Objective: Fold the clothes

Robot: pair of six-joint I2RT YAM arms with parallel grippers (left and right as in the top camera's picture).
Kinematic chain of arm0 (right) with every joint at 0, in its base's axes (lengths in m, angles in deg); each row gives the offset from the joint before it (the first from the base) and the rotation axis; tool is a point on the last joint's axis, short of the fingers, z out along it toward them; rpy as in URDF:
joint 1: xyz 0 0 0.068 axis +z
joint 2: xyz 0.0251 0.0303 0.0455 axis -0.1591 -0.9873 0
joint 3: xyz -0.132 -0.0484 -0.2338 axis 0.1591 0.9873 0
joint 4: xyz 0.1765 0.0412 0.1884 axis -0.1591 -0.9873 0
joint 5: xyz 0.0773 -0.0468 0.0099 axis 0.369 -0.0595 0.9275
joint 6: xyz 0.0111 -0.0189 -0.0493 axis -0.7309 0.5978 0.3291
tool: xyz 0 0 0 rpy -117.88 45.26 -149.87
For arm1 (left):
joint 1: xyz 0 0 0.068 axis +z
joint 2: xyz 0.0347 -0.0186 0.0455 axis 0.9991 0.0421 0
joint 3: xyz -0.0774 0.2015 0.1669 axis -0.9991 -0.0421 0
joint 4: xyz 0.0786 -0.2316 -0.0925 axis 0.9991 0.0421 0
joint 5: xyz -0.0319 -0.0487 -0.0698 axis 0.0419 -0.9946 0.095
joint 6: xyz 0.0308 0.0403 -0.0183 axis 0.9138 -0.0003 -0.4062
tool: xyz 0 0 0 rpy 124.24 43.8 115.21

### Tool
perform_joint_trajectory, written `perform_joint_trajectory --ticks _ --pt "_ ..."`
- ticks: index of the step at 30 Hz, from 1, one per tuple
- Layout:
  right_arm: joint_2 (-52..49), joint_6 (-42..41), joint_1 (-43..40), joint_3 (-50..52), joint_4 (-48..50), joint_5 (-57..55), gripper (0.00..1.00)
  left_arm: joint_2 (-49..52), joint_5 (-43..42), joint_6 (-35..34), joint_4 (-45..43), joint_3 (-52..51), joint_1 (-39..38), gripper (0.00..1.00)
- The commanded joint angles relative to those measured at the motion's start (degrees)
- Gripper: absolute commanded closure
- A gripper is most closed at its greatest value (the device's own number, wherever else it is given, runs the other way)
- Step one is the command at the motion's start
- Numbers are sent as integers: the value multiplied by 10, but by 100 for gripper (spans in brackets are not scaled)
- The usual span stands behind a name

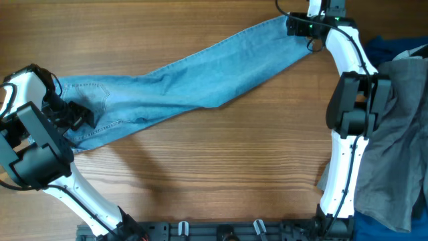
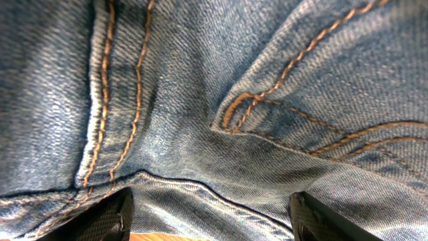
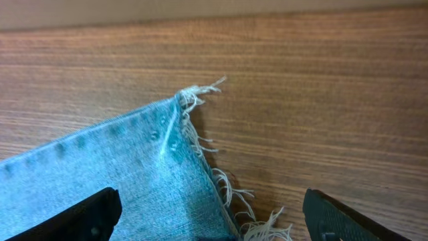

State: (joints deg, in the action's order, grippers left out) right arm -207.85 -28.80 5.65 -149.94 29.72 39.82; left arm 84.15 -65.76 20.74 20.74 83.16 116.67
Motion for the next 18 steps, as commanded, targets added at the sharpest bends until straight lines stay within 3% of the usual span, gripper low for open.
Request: perform_joint_trajectory --ticks 1,3,4,7,8,11,13,18 --pt "-24 12 8 -11 -3 -5 9 68 37 -20 -62 -26 -5 24" --pt "-32 13 11 -11 -3 -5 12 68 37 -20 -61 -26 -5 24" --pt "-33 13 13 -11 -5 -5 19 68 37 -20 -61 -26 -5 24" --pt "-35 13 17 -11 -5 -5 43 68 37 -19 -62 -26 -5 24" --pt "-35 13 17 -11 -5 -5 56 68 37 -19 -62 -26 -5 24" --pt "-35 13 18 -11 -10 -6 74 68 37 -19 -62 -26 -5 22" --pt "-35 11 18 -11 -20 -31 94 68 37 -19 -62 -26 -5 21" --pt "-35 -16 17 -11 -79 -177 96 68 37 -19 -68 -26 -5 21"
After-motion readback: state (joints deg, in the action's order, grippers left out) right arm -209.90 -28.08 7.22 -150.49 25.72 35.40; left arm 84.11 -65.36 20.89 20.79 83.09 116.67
